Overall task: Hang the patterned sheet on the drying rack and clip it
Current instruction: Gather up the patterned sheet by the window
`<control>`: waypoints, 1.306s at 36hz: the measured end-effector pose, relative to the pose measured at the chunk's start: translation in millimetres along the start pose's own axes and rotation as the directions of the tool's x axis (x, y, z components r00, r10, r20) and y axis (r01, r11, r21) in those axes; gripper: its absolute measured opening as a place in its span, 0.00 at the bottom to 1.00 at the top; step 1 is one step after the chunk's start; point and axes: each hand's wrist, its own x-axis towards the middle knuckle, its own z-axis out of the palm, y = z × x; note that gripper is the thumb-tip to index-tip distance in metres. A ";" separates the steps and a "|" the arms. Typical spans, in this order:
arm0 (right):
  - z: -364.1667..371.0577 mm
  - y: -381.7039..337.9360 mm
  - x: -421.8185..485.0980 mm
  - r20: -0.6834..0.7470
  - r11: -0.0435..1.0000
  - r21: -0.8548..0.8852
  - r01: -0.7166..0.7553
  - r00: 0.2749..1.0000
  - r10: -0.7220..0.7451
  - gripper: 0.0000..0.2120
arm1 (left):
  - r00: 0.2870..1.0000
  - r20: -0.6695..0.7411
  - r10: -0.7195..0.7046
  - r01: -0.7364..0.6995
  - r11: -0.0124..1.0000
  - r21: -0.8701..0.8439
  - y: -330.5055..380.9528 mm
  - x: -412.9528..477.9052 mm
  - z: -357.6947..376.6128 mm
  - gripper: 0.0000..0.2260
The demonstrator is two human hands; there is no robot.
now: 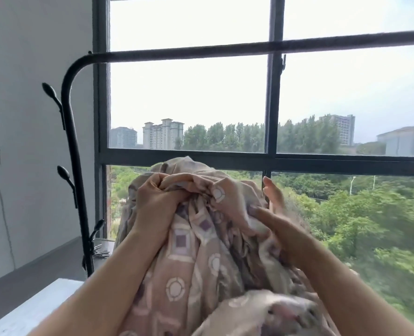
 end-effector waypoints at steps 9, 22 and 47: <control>13.4 -51.4 37.9 -0.344 0.892 -0.423 0.158 0.883 -0.320 0.06 | 0.987 0.075 0.140 -0.130 0.984 -0.124 41.6 37.6 28.9 0.11; -9.1 -101.0 22.2 -0.315 0.504 -0.842 0.193 0.582 -0.750 0.15 | 0.891 0.155 0.426 -0.445 0.887 0.119 66.7 78.7 46.8 0.15; -32.2 -107.7 34.3 -0.234 0.452 -0.892 -0.002 0.858 -0.458 0.12 | 0.853 0.420 0.309 -0.418 0.887 0.196 49.8 109.3 30.5 0.07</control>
